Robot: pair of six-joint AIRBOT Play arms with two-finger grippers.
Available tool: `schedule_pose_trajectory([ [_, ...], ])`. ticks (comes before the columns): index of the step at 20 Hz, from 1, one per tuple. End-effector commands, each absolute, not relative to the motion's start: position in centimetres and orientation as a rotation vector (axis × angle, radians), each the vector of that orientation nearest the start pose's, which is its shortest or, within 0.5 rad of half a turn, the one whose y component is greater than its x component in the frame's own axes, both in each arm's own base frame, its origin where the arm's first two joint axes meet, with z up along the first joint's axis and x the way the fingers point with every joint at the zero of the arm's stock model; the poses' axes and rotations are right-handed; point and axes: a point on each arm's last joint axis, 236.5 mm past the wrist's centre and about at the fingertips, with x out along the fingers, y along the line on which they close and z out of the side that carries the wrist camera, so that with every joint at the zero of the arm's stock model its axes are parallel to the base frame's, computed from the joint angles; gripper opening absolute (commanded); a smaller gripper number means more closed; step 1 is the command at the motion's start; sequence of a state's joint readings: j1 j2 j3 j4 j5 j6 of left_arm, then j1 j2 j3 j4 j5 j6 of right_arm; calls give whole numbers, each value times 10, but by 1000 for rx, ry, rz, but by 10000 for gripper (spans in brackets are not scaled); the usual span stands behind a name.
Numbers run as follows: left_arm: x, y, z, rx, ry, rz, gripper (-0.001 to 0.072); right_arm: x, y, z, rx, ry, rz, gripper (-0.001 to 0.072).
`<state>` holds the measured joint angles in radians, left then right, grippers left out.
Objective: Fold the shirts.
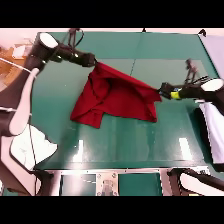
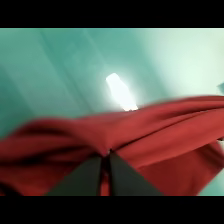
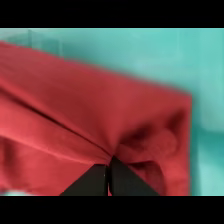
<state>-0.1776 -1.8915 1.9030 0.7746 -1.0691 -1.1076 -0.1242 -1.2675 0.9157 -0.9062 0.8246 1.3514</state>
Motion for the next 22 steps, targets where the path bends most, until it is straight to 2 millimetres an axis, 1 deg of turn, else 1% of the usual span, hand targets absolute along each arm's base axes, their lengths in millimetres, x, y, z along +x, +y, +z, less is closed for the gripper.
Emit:
schedule_pose_trajectory([
  [1,554,-244,29,-248,943,-796,651,425,50,-74,619,1133,107,54],
  [2,550,-237,40,-247,961,-813,669,429,46,-65,609,1131,119,197],
  [3,545,-223,52,-239,990,-821,670,432,39,-50,593,1136,139,344],
  [4,539,-205,63,-241,1036,-812,669,429,31,-36,571,1153,157,398],
  [5,530,-182,72,-277,1099,-776,669,422,19,-20,549,1177,168,410],
  [6,522,-160,76,-314,1147,-735,669,414,10,-8,542,1193,171,410],
  [7,512,-137,75,-350,1198,-693,669,403,2,1,543,1201,166,410],
  [8,496,-118,67,-399,1273,-648,669,392,-2,5,544,1211,160,410],
  [9,475,-104,55,-429,1359,-615,669,377,-2,6,551,1223,156,410],
  [10,448,-91,40,-432,1463,-581,669,363,1,4,555,1233,154,410],
  [12,399,-68,9,-397,1611,-482,669,331,11,-10,570,1270,149,413],
  [13,378,-61,-3,-372,1647,-442,669,317,16,-18,579,1288,145,450],
  [14,358,-52,-16,-333,1665,-402,669,304,20,-28,589,1305,138,526],
  [15,342,-44,-26,-298,1673,-365,669,293,23,-38,601,1326,131,544],
  [16,327,-41,-36,-275,1672,-349,669,284,26,-47,612,1350,128,544],
  [17,318,-42,-43,-263,1665,-355,669,278,28,-56,618,1369,124,544],
  [18,311,-44,-51,-268,1655,-359,669,275,31,-63,613,1372,122,544],
  [20,308,-52,-70,-308,1640,-354,668,274,37,-72,591,1371,127,544],
  [22,316,-63,-85,-296,1587,-350,668,275,45,-75,559,1377,153,543],
])
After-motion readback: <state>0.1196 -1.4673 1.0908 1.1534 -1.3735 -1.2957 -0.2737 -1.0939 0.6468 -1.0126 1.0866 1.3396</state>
